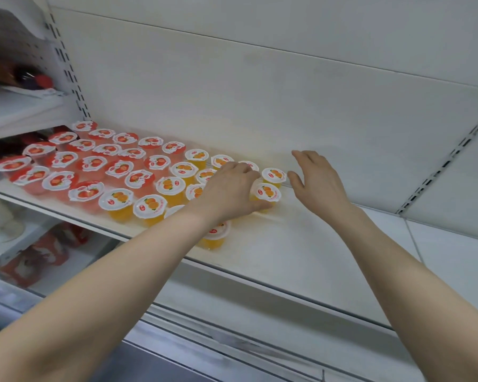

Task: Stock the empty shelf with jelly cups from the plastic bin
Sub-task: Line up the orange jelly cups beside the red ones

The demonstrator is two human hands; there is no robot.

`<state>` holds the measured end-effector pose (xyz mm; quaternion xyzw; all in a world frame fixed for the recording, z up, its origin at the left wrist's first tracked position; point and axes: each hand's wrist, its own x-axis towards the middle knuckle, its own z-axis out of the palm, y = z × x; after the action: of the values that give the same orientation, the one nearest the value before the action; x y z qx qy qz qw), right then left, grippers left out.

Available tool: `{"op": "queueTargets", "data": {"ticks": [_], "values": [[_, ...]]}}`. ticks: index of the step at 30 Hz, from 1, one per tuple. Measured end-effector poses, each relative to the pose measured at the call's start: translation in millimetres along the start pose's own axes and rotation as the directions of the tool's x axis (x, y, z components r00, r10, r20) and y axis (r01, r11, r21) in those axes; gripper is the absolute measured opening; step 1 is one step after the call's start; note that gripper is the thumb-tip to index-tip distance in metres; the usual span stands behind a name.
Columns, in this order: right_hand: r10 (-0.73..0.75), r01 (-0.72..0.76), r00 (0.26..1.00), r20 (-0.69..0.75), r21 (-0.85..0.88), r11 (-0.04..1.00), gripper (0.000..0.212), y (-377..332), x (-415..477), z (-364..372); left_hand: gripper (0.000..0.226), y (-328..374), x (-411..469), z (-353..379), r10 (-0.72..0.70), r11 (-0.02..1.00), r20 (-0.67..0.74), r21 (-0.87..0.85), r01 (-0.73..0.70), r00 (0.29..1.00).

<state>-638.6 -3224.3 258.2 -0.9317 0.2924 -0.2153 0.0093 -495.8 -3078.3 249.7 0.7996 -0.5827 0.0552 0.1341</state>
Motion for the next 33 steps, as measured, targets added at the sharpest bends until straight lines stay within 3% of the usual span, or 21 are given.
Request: {"op": "queueTargets", "data": {"ticks": [7, 14, 33], "values": [[-0.079, 0.078, 0.997, -0.002, -0.066, 0.995, 0.046, -42.7, -6.4, -7.8, 0.055, -33.7, -29.8, -27.2, -0.004, 1.000, -0.121, -0.005, 0.003, 0.993], [-0.188, 0.184, 0.982, -0.029, -0.094, 0.978, 0.046, -113.3, -15.0, -9.4, 0.053, -90.7, -89.0, -57.2, -0.036, 0.994, -0.189, 0.099, 0.056, 0.981], [-0.509, 0.507, 0.860, 0.015, 0.078, 0.859, 0.051, -432.6, -61.6, 64.0, 0.053, -306.8, -367.6, -113.3, -0.282, 0.915, -0.296, 0.204, 0.349, 0.913]]}}
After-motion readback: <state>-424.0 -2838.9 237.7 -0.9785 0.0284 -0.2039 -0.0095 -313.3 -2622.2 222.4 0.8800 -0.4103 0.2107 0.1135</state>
